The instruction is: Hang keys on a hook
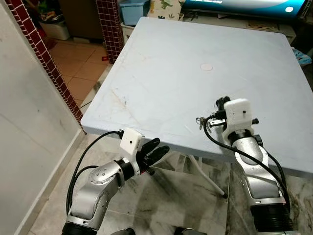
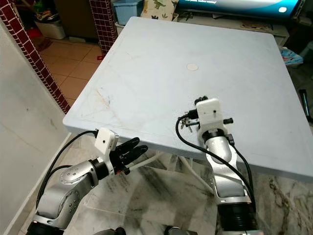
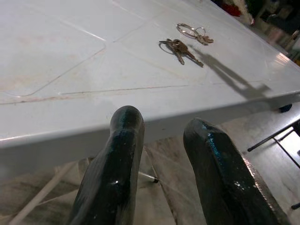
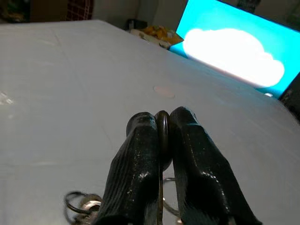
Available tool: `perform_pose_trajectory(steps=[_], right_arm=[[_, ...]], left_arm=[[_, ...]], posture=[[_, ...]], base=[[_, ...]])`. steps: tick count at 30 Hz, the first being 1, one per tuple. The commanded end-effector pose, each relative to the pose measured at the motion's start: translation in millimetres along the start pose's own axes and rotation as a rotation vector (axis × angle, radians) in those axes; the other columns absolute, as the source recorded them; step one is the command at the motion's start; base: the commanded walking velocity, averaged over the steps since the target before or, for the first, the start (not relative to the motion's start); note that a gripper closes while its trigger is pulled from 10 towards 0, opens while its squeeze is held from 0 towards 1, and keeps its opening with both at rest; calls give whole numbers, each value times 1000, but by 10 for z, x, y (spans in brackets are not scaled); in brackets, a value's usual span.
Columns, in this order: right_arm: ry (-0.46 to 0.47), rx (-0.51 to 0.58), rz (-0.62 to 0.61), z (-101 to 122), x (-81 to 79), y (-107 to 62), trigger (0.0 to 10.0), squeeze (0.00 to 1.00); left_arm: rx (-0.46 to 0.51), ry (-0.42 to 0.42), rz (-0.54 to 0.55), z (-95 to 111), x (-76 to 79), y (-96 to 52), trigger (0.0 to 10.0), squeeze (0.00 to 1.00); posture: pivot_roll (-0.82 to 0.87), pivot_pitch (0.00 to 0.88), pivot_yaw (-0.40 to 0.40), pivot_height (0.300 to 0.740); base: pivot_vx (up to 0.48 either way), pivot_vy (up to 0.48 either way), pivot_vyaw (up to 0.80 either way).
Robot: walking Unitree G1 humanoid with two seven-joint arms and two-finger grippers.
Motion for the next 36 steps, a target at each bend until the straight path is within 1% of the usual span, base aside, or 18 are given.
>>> perform_pose_trajectory(steps=[1, 2, 3, 4, 5, 6, 8, 11, 13, 16, 24, 28, 30, 36], right_arm=[[53, 6, 20, 51, -23, 10, 0, 0], [53, 6, 20, 51, -23, 10, 0, 0], [73, -3, 20, 37, -29, 5, 4471, 0], [79, -6, 21, 33, -35, 3, 10000, 0], [79, -6, 21, 33, -35, 3, 10000, 0], [97, 7, 17, 51, -45, -10, 10000, 0], [94, 20, 27, 76, -66, -22, 10000, 0], [77, 22, 54, 91, -113, -26, 10000, 0], [75, 29, 59, 104, -134, -27, 10000, 0], [73, 18, 64, 90, -148, -14, 10000, 0], [77, 10, 59, 76, -121, -18, 10000, 0], [74, 7, 55, 69, -112, -15, 10000, 0], [78, 4, 40, 58, -69, -4, 10000, 0], [78, 0, 37, 50, -52, 11, 10000, 0]], left_arm=[[7, -14, 57, 6, -83, -13, 10000, 0], [7, -14, 57, 6, -83, -13, 10000, 0], [21, -22, 94, 20, -128, -22, 10000, 0], [28, -26, 123, 26, -161, -27, 10000, 0], [28, -26, 123, 26, -161, -27, 10000, 0], [43, -37, 175, 38, -219, -38, 10000, 0], [55, -54, 208, 45, -256, -52, 10000, 0], [58, -60, 217, 45, -266, -57, 10000, 0], [55, -56, 210, 39, -254, -47, 10000, 0], [51, -53, 208, 30, -248, -38, 10000, 0], [50, -54, 220, 29, -257, -36, 10000, 0], [45, -57, 270, 17, -308, -39, 10000, 0], [60, -73, 304, 27, -349, -49, 10000, 0], [65, -60, 339, 42, -378, -65, 10000, 0]], posture=[[-107, 130, 5, 740], [-107, 130, 5, 740], [-108, 129, 4, 740], [-108, 129, 4, 740], [-108, 129, 4, 740], [-107, 128, 4, 740], [-109, 127, 5, 740], [-109, 127, 5, 740], [-107, 123, 6, 740], [-108, 121, 6, 740], [-108, 121, 7, 740], [-108, 121, 9, 740], [-108, 121, 9, 740], [-108, 121, 9, 740]], base=[[0, 0, 0], [0, 0, 0], [0, 0, 0], [0, 0, 0], [0, 0, 0], [0, 0, 0], [0, 0, 0], [0, 0, 0], [0, 0, 600], [0, 0, 800], [0, 0, 800], [0, 0, 800], [0, 0, 800], [0, 0, 800]])
Point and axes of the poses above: a point about 5 cm out from each wrist's last joint towards the gripper, its own y axis pointing out of the wrist towards the gripper, its own z axis along the axis of the wrist's last joint, x = y × z, the point moved 2 cm from there along y, pointing out of the wrist towards the gripper
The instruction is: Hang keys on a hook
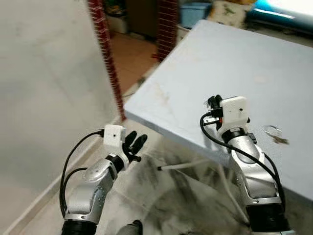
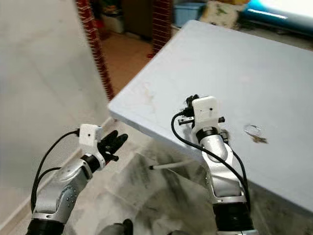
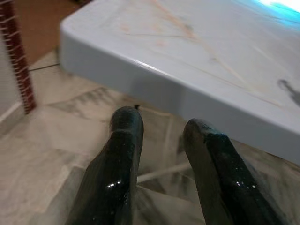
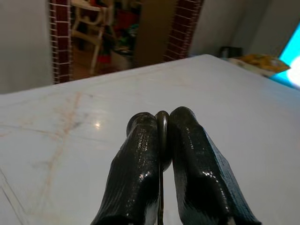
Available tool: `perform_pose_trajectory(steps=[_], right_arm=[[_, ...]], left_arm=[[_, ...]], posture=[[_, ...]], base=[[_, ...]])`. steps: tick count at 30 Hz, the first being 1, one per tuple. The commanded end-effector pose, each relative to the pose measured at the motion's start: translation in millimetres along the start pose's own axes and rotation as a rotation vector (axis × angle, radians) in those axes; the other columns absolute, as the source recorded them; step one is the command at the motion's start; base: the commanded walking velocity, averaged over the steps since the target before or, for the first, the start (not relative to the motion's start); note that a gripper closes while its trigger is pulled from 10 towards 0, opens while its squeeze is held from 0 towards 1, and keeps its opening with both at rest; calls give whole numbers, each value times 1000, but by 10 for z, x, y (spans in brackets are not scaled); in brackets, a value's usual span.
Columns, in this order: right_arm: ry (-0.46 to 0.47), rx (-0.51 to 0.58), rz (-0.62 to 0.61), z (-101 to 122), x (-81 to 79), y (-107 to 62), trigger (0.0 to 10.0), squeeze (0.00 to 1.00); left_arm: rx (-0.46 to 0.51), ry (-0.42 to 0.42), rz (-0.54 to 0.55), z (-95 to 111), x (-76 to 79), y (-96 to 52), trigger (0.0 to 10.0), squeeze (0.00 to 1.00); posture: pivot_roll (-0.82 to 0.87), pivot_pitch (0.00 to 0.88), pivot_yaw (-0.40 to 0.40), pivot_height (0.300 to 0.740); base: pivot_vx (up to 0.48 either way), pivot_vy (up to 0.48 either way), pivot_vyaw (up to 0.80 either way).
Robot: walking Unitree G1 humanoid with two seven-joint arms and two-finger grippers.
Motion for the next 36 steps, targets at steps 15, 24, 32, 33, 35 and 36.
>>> perform_pose_trajectory(steps=[15, 24, 32, 33, 35, 36], right_arm=[[-3, 13, 35, 15, -91, 11, 10000, 0], [5, 34, 63, 65, -153, 66, 10000, 0], [-6, 43, 77, 82, -172, 60, 10000, 0], [-5, 42, 79, 81, -173, 58, 10000, 0], [-4, 43, 81, 82, -174, 58, 10000, 0], [-4, 43, 82, 82, -176, 57, 10000, 0]], left_arm=[[149, 62, 238, 186, -240, -129, 10000, 0], [154, 86, 263, 169, -253, -121, 10000, 0], [166, 115, 285, 208, -273, -73, 10000, 0], [165, 116, 284, 205, -271, -68, 10000, 0], [163, 117, 280, 200, -263, -66, 10000, 0], [163, 118, 278, 196, -257, -66, 10000, 0]], posture=[[-88, 103, 4, 740], [-79, 84, -1, 740], [-89, 79, -1, 740], [-89, 79, -1, 740], [-90, 79, -3, 740], [-90, 80, -3, 740]], base=[[0, 0, 800], [0, 0, 800], [0, 0, 800], [0, 0, 800], [0, 0, 800], [0, 0, 800]])
Point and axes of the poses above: a point about 5 cm out from each wrist's last joint towards the gripper, its own y axis pointing out of the wrist towards the gripper, its own z axis along the axis of the wrist's last joint, x = y × z, the point moved 2 cm from there along y, pointing out of the wrist towards the gripper
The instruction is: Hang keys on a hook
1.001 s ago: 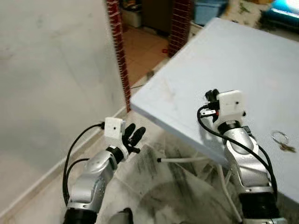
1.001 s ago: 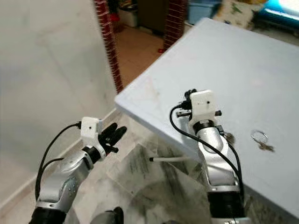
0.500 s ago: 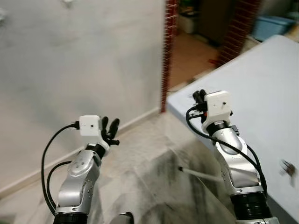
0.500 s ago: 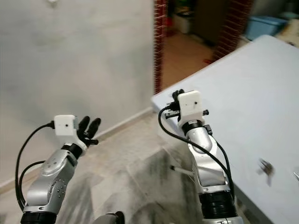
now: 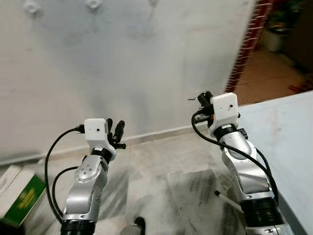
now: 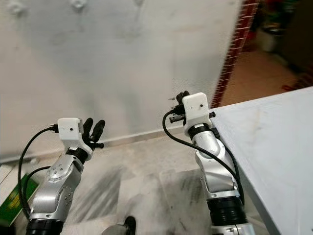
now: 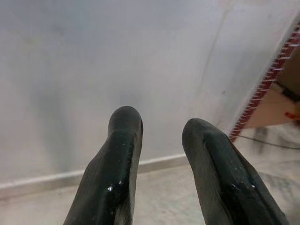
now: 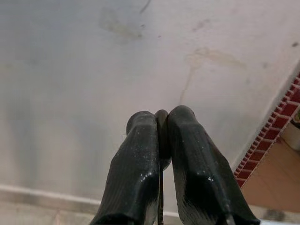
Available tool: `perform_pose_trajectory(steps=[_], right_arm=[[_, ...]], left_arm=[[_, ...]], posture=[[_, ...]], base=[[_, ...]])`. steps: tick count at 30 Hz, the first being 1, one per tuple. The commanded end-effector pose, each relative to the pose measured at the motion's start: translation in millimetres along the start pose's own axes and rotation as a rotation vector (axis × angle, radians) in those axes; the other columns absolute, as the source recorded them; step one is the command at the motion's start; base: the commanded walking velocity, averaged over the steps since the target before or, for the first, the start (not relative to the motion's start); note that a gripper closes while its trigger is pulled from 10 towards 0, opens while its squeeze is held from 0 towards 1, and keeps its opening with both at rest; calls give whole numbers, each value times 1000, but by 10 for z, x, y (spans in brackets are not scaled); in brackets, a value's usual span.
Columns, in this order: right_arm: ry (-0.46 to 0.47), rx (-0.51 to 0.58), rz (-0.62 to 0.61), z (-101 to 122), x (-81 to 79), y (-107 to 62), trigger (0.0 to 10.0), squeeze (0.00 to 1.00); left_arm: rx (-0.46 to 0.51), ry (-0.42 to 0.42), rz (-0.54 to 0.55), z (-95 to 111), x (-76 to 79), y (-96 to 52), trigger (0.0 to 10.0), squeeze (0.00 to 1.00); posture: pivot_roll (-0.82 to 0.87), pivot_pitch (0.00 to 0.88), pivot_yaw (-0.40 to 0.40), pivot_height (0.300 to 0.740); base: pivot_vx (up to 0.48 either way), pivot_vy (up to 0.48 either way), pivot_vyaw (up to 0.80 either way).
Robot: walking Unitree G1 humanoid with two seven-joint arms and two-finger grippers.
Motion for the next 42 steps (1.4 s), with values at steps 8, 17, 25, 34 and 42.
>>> perform_pose_trajectory(steps=[8, 17, 25, 34, 42], right_arm=[[16, 25, 21, 64, -70, 31, 10000, 0], [25, 26, 18, 63, -57, 22, 10000, 0], [25, 24, 5, 63, -30, 24, 10000, 0], [20, 26, -20, 68, 32, 21, 10000, 0], [31, 18, -29, 56, 38, 32, 10000, 0]], left_arm=[[1, 16, 17, 1, -68, -7, 10000, 0], [-11, 6, 10, -24, -45, 0, 10000, 0], [-17, -20, -6, -36, -23, 13, 10000, 0], [-19, -28, -14, -39, -17, 21, 10000, 0], [-13, -40, -40, -28, 2, 31, 10000, 0]], posture=[[-89, 84, -5, 740], [-97, 90, -9, 740], [-100, 90, -10, 740], [-102, 90, -10, 740], [-103, 89, -9, 740]], base=[[0, 0, 800], [0, 0, 614], [0, 0, 0], [0, 0, 0], [0, 0, 0]])
Point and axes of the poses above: a point about 5 cm out from each wrist's last joint towards the gripper, its own y axis pointing out of the wrist towards the gripper, its own z axis along the axis of the wrist's last joint, x = y × z, the point moved 2 cm from there along y, pointing out of the wrist towards the gripper
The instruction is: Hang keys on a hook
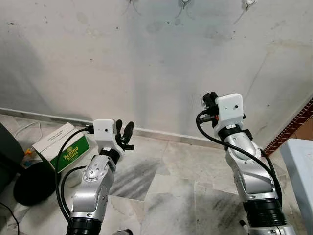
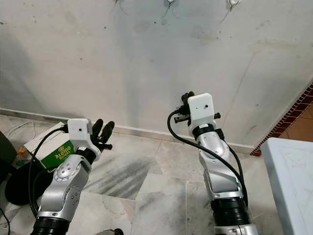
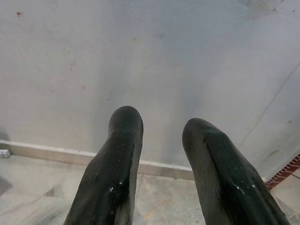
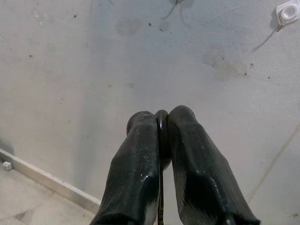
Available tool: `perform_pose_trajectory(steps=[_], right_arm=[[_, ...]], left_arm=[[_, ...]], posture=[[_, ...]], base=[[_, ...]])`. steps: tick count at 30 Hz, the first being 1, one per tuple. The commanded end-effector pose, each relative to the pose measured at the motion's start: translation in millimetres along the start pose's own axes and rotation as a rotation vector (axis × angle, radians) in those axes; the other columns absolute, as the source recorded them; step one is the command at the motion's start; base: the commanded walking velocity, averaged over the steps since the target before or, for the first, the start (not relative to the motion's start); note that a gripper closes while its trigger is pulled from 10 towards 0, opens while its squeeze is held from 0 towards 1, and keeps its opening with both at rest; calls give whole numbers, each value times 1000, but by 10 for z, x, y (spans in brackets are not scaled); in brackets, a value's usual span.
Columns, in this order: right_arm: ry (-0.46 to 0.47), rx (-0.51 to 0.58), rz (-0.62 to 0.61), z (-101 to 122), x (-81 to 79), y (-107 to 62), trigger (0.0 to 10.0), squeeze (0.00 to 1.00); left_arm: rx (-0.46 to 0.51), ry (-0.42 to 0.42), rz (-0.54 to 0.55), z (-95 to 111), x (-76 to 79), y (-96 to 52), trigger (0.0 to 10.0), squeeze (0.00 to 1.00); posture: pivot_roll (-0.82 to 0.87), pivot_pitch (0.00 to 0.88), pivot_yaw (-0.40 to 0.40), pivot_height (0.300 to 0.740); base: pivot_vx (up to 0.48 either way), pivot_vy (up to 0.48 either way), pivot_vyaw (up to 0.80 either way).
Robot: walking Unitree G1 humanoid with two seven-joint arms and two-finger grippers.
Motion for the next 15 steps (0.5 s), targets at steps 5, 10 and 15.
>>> perform_pose_trajectory(steps=[5, 10, 15], right_arm=[[16, 10, -19, 42, 32, 17, 10000, 0], [18, 8, -20, 38, 34, 17, 10000, 0], [16, 7, -21, 33, 40, 15, 10000, 0]], left_arm=[[-6, -6, -21, -9, 12, 3, 10000, 0], [-4, -12, -38, -9, 31, 5, 10000, 0], [-3, -14, -49, -9, 42, 3, 10000, 0]], posture=[[-102, 89, -6, 740], [-102, 89, -6, 740], [-102, 89, -6, 740]], base=[[0, 0, 0], [245, 0, 0], [392, 0, -343]])
Point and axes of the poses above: a point about 5 cm out from each wrist's last joint towards the gripper, its own y axis pointing out of the wrist towards the gripper, its own z axis along the axis of the wrist's last joint, x = y × z, the point moved 2 cm from there along y, pointing out of the wrist towards the gripper
